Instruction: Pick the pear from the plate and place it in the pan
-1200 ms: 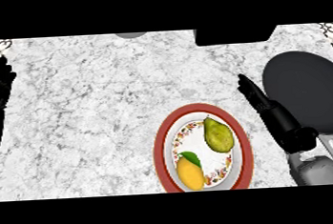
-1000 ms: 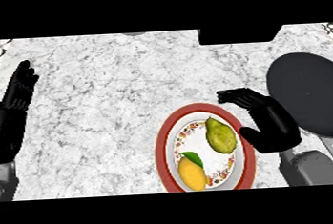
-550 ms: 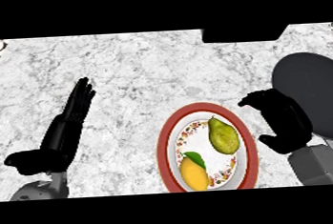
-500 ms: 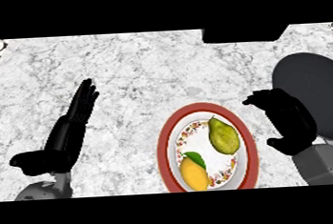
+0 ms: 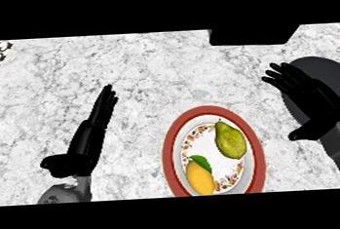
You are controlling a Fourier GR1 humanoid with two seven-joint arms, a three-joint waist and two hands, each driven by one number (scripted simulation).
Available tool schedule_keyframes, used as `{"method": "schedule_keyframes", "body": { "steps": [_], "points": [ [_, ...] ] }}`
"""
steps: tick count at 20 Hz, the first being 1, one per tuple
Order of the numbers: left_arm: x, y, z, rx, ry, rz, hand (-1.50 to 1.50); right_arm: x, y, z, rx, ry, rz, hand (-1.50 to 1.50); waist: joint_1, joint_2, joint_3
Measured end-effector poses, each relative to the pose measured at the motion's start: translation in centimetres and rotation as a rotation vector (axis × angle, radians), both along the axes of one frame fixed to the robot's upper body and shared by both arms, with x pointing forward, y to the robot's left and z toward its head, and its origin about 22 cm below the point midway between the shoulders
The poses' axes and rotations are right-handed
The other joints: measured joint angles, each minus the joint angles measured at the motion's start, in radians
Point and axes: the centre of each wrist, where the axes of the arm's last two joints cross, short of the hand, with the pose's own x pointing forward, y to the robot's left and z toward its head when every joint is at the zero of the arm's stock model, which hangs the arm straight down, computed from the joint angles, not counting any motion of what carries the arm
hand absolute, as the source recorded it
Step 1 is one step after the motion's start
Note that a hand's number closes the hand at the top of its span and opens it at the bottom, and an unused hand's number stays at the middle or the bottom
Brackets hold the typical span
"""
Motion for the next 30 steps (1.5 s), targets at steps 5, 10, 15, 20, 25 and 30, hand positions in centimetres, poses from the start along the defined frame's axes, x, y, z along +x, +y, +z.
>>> {"method": "schedule_keyframes", "body": {
  "steps": [5,10,15,20,25,30],
  "points": [
    [-0.3,-0.1,-0.6,-0.004,0.009,-0.006,0.00,1.6,1.2,2.3,-0.176,-0.073,0.078,-1.50,0.004,-0.003,-0.001],
    [-0.3,-0.3,-1.0,-0.003,0.011,-0.006,0.00,2.7,4.6,4.1,-0.386,-0.197,0.192,-1.50,0.005,-0.006,-0.002],
    [-0.6,0.2,-1.2,-0.002,0.007,0.006,0.00,2.2,7.5,3.3,-0.540,-0.334,0.275,-1.50,-0.003,-0.010,-0.003],
    [-0.6,0.3,-1.1,-0.002,0.010,0.014,0.00,1.9,8.4,1.1,-0.650,-0.408,0.327,-1.50,-0.015,-0.013,-0.004],
    [-0.5,0.9,-1.6,-0.006,0.015,0.022,0.00,1.7,9.1,-1.1,-0.690,-0.422,0.354,-1.50,-0.024,-0.015,-0.005],
    [-0.6,0.4,-1.5,-0.007,0.014,0.023,0.00,2.0,9.5,-2.3,-0.706,-0.414,0.361,-1.50,-0.027,-0.017,-0.005]
  ]
}}
